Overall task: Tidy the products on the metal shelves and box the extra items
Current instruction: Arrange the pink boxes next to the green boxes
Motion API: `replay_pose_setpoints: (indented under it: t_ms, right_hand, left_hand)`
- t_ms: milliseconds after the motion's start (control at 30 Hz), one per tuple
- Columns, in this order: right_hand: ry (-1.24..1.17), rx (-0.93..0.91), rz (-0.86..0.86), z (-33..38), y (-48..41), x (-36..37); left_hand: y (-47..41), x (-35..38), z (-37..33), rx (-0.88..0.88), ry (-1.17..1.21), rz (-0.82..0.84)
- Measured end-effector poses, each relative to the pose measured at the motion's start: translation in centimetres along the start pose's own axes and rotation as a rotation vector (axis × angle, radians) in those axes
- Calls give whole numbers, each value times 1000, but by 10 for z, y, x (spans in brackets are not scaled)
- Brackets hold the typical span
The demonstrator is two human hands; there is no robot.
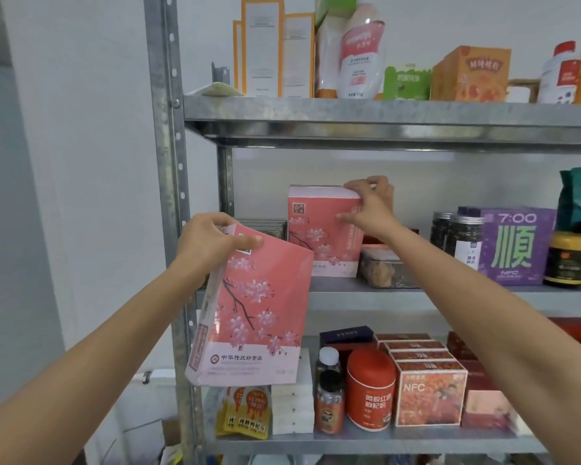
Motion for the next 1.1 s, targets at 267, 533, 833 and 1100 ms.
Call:
replay_pose_setpoints:
  t_ms: [267, 533, 833, 1100]
  right_hand:
    - [-722, 177, 78, -13, 27, 12]
    - [-912, 241, -293, 3, 49, -51]
    - [-1018, 420, -233, -74, 123, -102]
    - [-976, 507, -148, -89, 166, -75]
  left_hand:
    - [3, -2, 0, -16, 0, 12]
    - [0, -5, -1, -41, 127, 35]
    - [-15, 13, -30, 17, 277, 14]
    - [-57, 64, -62, 105, 413, -25]
Point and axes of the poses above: each hand's wrist, its own y-axis away from the middle knuckle, its own x-axis out of the palm, z = x × y, the point moved 6 cm from there along -y, towards the middle knuckle, and after that the axes turned 5 degrees about z, right-handed, at the moved point
